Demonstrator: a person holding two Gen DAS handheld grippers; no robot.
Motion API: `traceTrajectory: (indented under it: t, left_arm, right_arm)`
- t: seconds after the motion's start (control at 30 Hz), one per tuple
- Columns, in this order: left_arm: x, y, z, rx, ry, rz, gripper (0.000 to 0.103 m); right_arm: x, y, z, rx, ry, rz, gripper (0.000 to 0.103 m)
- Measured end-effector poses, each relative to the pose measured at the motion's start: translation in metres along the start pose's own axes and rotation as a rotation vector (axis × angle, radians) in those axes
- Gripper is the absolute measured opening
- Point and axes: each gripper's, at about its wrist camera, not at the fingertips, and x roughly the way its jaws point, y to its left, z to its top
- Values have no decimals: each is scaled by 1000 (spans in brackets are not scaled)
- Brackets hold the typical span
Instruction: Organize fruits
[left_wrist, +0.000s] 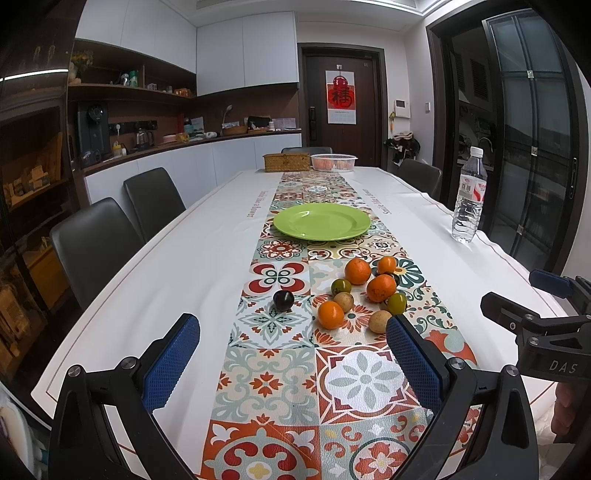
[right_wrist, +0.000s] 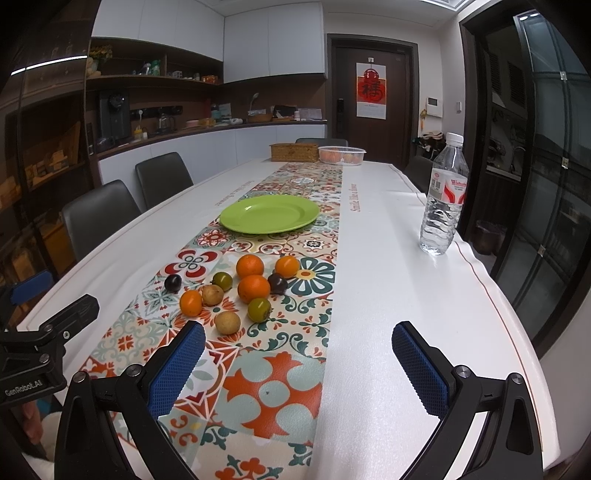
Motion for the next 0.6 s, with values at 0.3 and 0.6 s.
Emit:
traceTrajectory:
  t: [0.3,0.6]
  left_arm:
    - [8,1,-1,4,17,-19,96]
    - [30,-1,-2,79,34,-70,78]
  right_arm:
    - [7,8,-3,-33,5,19,102]
    - [22,23,-1,-112,9,67,92]
